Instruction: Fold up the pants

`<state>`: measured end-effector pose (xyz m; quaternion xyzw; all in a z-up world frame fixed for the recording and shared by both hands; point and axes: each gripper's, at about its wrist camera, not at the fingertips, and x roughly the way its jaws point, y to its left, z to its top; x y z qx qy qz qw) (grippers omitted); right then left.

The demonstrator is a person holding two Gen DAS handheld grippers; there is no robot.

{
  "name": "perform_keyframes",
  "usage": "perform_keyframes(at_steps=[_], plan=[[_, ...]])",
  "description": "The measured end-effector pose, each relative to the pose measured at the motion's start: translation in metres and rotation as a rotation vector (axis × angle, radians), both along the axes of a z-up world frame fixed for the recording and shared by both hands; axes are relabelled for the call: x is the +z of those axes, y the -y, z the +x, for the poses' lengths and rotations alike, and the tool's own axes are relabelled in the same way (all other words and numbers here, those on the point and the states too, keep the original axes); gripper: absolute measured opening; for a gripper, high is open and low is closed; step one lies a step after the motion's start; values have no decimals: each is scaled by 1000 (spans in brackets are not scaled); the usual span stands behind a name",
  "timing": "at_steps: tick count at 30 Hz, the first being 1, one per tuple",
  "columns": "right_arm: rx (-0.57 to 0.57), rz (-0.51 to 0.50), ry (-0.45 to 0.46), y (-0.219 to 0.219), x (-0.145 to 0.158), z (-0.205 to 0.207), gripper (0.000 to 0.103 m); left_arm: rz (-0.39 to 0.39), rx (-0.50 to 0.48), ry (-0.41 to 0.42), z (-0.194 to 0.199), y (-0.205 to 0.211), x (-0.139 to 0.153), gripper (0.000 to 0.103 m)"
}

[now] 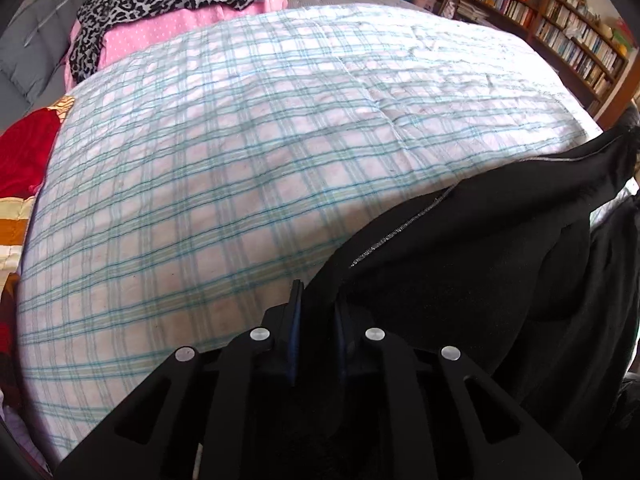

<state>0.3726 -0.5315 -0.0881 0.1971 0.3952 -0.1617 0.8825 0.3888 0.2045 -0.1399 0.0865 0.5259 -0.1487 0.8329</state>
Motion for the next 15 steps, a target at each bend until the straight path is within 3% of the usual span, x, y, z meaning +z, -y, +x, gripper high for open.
perform_keyframes(at_steps=[9,15], plan=[[15,25,78,3,19,-28,29,13,60,210,-79,3,75,12],[23,56,86,10,4,-67,29,-1,49,278,-142,14,93,11]])
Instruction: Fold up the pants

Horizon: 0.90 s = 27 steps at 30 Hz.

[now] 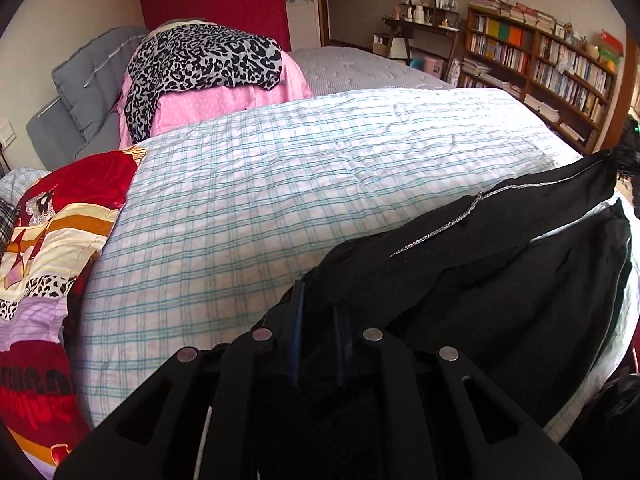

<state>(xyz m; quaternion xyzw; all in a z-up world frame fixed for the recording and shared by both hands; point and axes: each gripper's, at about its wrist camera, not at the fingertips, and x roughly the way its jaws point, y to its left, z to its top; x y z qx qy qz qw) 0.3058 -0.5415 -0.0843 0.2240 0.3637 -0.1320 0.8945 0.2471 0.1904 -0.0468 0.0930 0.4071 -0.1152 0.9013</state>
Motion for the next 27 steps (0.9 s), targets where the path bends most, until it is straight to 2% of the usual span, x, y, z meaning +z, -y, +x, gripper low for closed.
perform_keyframes(at_steps=[5,9,12,16,18,20,24,27], plan=[[9,35,8,6,-19,-35,29,-35,-4,10,-48,4,-3,11],[31,69,68,10,-22,-68,29,-66,-17,6,-86,3,-13,11],[57,52,102,7,-21,-97,31,-76,-13,-19,-105,0,-25,11],[54,56,99,9,-31,-133,35,-76,2,-69,-118,-9,-44,11],[28,78,82,11,-37,-151,47,-75,4,-85,-124,-13,-51,11],[-4,99,74,15,-42,-169,53,-72,-5,-85,-127,-16,-54,11],[-46,153,59,20,-50,-198,56,-62,-16,-81,-127,-18,-56,12],[-87,224,85,24,-52,-215,56,-60,-16,-76,-125,-20,-57,12]])
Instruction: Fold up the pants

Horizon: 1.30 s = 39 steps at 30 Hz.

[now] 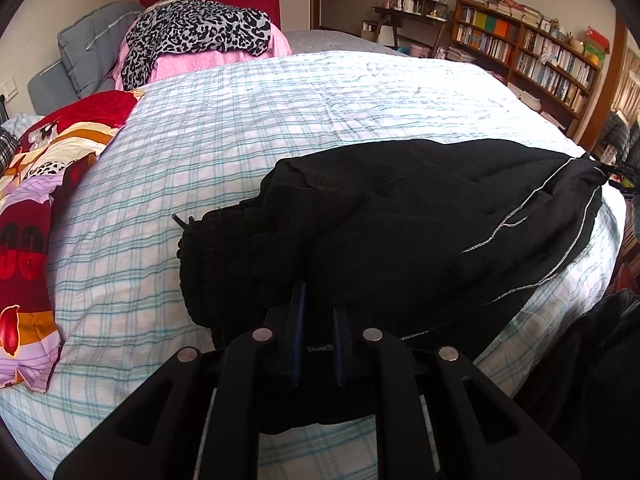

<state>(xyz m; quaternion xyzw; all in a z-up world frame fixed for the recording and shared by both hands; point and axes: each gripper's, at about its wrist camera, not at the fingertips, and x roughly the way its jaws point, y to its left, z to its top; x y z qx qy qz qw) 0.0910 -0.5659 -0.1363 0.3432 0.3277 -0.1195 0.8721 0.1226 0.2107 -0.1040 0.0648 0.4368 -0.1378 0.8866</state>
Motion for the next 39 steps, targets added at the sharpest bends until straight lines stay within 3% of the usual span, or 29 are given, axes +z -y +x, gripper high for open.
perform_keyframes(at_steps=[4,7,10,14,17,18,25,29,32,39], plan=[[-109,146,29,19,-6,-20,57,1,-5,2,-1,-2,-1,12],[-128,298,53,29,-16,-22,58,-3,-12,3,-1,-2,0,12],[-119,340,54,26,-16,-16,57,-12,-16,17,-2,-2,5,12],[-99,276,-14,15,-10,3,55,-13,-20,35,-3,0,12,12],[-93,138,-94,6,2,20,15,-15,-14,47,-2,0,17,12],[-96,66,-122,1,8,25,10,-14,-13,49,-2,-1,18,12],[-61,-178,-8,-16,73,50,5,6,-12,50,-3,1,21,12],[-117,-169,79,6,93,48,5,2,1,49,-8,-3,23,12],[-132,-159,36,22,72,48,5,-4,-1,28,-13,-5,18,12],[-147,-52,-82,44,-17,36,5,46,-44,-37,-20,6,-3,12]])
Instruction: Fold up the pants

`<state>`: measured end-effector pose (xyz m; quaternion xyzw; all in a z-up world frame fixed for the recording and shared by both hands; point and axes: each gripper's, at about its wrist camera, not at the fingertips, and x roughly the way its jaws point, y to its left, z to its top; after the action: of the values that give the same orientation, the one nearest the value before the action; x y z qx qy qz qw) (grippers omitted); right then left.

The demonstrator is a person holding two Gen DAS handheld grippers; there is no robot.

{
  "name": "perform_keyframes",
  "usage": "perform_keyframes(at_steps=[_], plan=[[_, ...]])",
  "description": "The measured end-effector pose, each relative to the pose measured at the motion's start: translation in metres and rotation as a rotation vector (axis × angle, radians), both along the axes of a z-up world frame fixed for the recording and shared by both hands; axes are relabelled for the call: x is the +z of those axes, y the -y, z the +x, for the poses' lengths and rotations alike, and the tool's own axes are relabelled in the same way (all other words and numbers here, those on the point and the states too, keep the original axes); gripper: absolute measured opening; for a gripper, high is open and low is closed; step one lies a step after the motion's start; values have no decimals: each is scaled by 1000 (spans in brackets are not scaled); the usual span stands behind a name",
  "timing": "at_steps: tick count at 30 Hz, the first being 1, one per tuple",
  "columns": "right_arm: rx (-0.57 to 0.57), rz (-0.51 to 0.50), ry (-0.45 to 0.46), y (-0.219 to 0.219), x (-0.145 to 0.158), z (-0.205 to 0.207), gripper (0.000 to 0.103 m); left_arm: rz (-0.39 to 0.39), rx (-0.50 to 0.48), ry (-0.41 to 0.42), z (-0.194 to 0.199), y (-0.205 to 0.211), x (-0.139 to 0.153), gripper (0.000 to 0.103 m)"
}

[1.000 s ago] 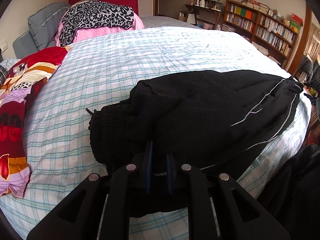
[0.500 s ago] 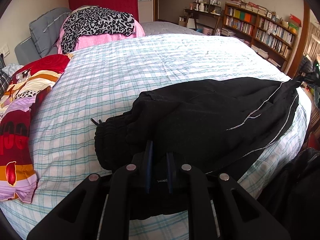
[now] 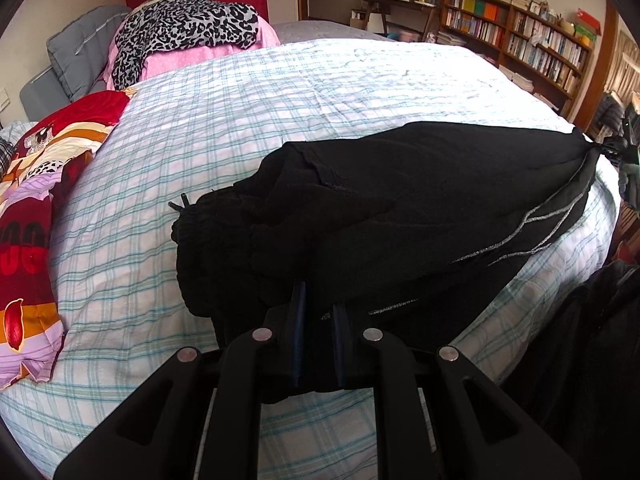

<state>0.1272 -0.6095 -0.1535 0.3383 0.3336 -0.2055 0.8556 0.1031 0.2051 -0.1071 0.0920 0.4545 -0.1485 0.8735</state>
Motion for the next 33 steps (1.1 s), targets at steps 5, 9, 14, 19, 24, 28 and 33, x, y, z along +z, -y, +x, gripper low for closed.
perform_keyframes(at_steps=[5,9,14,19,24,28,33], plan=[[-4,-7,9,2,-7,-6,8,58,-25,-16,-3,4,-7,12],[-31,-33,-1,4,-2,-10,9,47,-19,-24,-3,2,-9,12],[-106,-138,-90,4,4,-16,9,29,-21,-8,-5,-2,-1,12],[-95,-265,-115,-30,28,-23,15,26,-18,-7,-5,-1,-4,12],[76,-307,-38,-104,58,-15,33,6,-16,3,-6,-3,-7,12],[349,-260,-21,-193,53,15,33,-11,-15,13,-11,-6,-8,12],[627,-197,-36,-296,37,34,33,-42,-2,32,-20,-10,-8,12]])
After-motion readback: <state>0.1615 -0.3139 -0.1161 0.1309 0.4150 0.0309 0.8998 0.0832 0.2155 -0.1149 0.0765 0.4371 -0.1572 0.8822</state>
